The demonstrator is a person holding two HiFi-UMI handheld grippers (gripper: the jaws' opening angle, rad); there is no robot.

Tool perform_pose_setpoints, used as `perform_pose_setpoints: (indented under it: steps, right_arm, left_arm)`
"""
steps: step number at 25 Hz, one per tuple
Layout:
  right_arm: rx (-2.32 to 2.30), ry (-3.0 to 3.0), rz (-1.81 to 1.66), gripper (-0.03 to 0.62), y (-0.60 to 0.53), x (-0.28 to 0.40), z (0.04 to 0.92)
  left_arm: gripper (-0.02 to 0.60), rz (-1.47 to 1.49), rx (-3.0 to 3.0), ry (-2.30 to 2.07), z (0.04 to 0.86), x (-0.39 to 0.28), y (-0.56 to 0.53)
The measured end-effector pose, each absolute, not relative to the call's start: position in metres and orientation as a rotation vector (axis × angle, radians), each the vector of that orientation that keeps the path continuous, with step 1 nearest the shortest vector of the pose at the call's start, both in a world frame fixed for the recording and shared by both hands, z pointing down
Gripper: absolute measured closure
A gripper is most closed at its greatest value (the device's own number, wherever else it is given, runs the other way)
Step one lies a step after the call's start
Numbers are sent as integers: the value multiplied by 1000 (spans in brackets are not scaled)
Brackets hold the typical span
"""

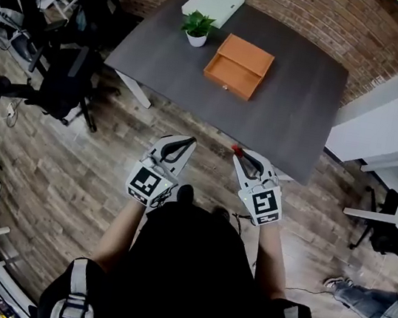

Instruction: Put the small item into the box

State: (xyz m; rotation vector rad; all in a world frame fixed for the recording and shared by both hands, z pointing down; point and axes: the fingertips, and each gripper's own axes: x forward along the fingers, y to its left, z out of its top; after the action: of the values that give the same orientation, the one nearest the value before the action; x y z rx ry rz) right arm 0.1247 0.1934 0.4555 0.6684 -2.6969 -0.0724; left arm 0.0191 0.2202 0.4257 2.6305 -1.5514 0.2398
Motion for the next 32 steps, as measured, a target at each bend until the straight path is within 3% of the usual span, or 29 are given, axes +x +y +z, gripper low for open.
perform_pose_setpoints:
  steps: [19, 32]
  right_arm:
    - [770, -2590, -73, 528, 210, 76, 478]
    - [734, -2591, -57, 528, 181, 71, 485]
  left_arm:
    - [558, 234, 2705, -1418, 435, -42, 227]
    - [558, 268, 2675, -1419, 443, -47, 210]
